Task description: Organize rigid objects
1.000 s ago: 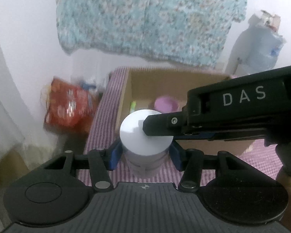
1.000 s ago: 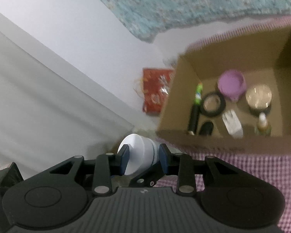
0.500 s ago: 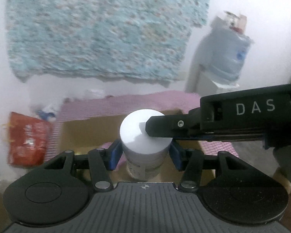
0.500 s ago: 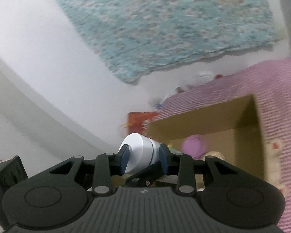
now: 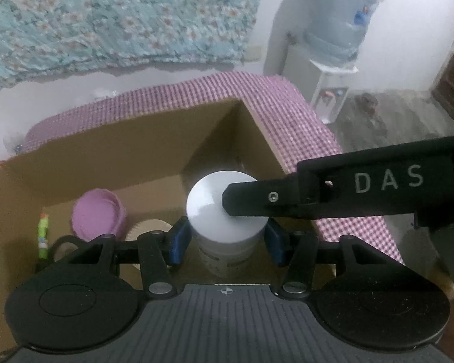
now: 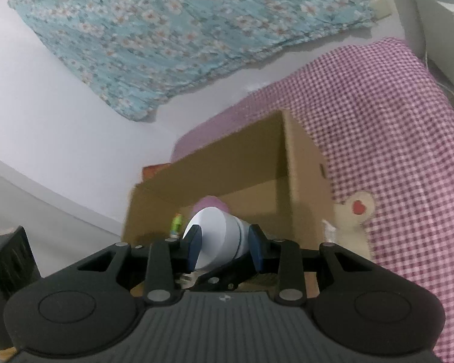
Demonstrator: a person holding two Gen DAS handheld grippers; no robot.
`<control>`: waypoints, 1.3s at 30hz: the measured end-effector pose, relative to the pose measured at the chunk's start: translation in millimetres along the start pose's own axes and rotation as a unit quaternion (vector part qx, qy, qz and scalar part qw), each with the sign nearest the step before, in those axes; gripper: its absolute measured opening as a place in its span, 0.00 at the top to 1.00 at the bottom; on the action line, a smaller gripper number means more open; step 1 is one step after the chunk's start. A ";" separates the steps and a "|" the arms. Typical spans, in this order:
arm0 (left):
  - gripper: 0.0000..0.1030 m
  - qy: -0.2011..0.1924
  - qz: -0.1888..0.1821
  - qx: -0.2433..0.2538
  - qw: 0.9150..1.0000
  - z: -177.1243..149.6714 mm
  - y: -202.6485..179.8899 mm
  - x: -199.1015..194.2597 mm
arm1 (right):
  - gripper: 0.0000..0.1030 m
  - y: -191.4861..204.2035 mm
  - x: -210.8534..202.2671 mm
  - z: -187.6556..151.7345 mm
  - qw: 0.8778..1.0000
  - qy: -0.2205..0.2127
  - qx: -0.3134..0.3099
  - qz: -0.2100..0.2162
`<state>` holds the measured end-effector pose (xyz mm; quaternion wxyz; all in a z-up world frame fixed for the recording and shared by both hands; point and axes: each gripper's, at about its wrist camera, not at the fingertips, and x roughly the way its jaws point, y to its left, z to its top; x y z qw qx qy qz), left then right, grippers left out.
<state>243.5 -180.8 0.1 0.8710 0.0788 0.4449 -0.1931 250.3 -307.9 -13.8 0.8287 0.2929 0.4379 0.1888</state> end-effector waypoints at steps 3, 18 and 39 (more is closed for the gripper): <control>0.49 0.007 0.003 0.009 1.000 -1.6 -5.8 5.6 | 0.64 -2.1 2.5 -1.1 1.000 0.000 -0.010 -0.011; 0.22 0.005 0.035 0.013 0.999 -3.3 -9.1 -3.2 | 0.62 0.4 -19.7 -11.9 1.000 -0.023 -0.007 0.006; 0.00 -0.068 0.100 -0.082 0.989 -66.3 47.1 -143.7 | 0.00 93.0 -133.4 -110.6 0.976 -0.179 -0.102 -0.075</control>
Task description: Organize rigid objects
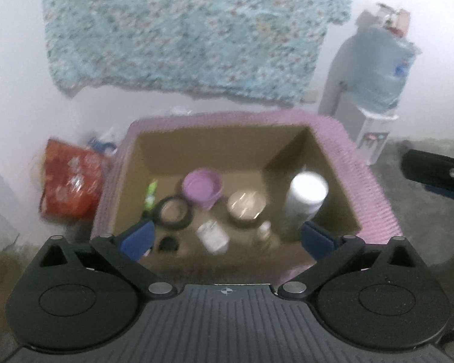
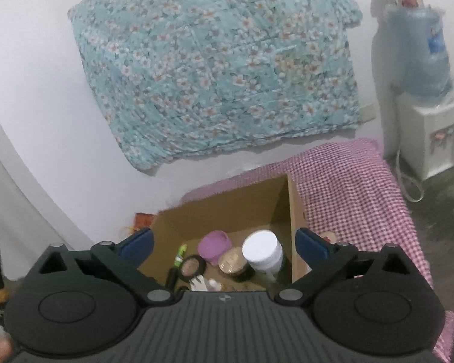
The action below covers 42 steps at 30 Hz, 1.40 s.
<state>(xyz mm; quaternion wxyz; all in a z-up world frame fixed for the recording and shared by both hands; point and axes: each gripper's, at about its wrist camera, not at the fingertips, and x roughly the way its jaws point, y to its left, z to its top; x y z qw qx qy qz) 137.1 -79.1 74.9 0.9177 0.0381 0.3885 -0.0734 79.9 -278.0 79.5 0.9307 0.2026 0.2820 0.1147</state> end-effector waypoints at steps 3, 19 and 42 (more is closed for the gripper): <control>0.00 0.013 0.011 -0.015 1.000 -14.4 11.8 1.6 | 0.00 12.7 1.6 -16.9 0.999 0.009 -0.018 -0.037; 0.00 0.038 0.049 -0.055 0.997 -40.5 39.7 14.8 | 0.00 56.2 45.1 -54.2 0.980 0.078 -0.095 -0.159; 0.01 0.040 0.035 -0.067 0.996 -41.2 47.8 19.9 | 0.00 65.5 65.3 -59.6 0.974 0.100 -0.120 -0.164</control>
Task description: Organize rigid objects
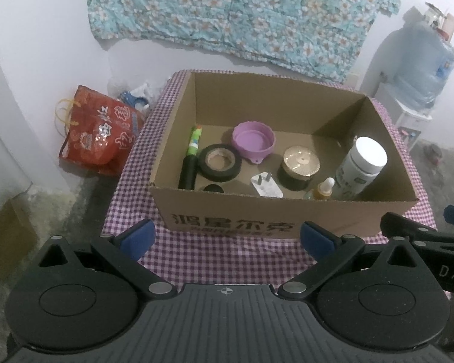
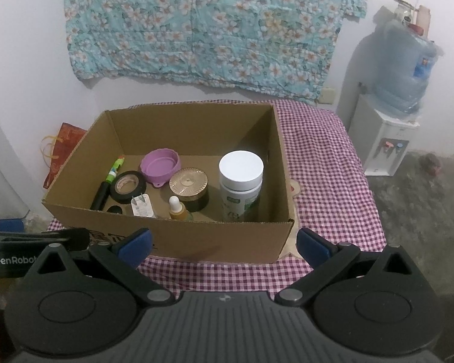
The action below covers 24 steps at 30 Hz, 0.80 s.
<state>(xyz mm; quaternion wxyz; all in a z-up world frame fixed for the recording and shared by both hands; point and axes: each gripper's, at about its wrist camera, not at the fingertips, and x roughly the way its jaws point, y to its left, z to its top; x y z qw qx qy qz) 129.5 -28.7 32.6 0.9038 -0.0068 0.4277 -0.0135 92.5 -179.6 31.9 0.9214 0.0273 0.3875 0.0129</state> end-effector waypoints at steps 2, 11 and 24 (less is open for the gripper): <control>0.01 -0.001 0.001 0.002 1.000 0.4 0.4 -0.2 | 0.00 -0.2 0.3 0.1 1.000 0.001 0.000 0.000; 0.01 -0.007 0.006 0.008 1.000 0.6 0.5 -1.7 | 0.00 -0.1 -0.5 -0.9 1.000 0.000 0.001 -0.001; 0.01 -0.009 0.006 0.009 1.000 1.6 -3.5 -4.1 | 0.00 -1.0 -2.6 -1.4 1.000 -0.001 0.007 -0.002</control>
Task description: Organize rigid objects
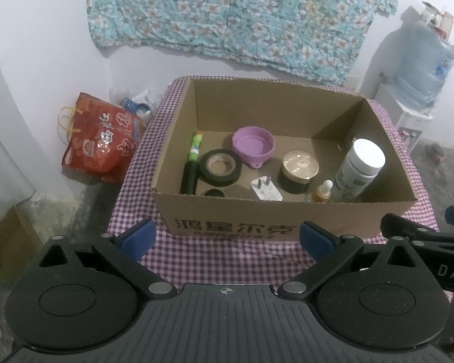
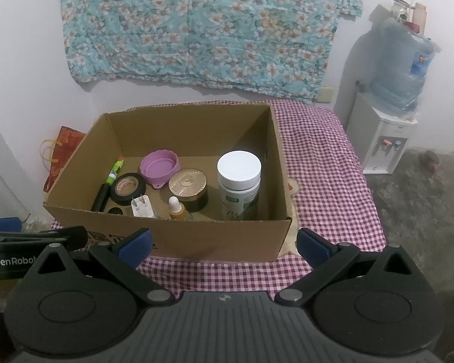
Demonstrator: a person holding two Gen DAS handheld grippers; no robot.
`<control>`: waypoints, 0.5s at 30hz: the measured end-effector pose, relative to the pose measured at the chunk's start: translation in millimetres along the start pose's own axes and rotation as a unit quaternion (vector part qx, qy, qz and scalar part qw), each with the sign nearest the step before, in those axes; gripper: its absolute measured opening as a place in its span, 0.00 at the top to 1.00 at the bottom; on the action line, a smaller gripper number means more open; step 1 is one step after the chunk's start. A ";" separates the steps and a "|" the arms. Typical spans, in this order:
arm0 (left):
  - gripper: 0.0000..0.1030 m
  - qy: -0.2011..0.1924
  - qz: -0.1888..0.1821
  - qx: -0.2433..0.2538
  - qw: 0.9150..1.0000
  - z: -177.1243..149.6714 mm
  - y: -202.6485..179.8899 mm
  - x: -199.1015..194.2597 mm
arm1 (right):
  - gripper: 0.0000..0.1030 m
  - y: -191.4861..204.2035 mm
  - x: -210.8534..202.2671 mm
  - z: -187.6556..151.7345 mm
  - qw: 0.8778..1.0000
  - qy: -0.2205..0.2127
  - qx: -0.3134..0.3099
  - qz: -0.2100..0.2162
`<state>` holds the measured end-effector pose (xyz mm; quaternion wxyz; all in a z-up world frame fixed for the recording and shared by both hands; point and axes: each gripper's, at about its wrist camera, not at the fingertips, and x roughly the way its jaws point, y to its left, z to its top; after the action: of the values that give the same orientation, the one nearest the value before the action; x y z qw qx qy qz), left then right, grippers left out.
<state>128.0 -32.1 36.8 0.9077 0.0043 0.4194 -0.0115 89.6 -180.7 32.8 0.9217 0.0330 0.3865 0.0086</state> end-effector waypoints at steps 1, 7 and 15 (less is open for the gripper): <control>0.01 0.000 0.000 0.000 1.000 0.1 0.0 -0.1 | 0.00 -0.1 0.0 0.1 1.000 0.000 0.000 0.000; 0.01 -0.001 -0.001 0.000 1.000 0.0 -0.9 -0.5 | 0.00 -0.5 -0.3 0.6 1.000 0.000 -0.001 0.000; 0.01 -0.001 -0.001 -0.001 1.000 -0.2 -2.2 -0.4 | 0.00 -0.9 -0.7 0.4 1.000 0.000 0.001 0.000</control>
<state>127.6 -34.3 37.0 0.9081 0.0031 0.4186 -0.0121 89.4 -181.6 33.5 0.9218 0.0336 0.3861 0.0085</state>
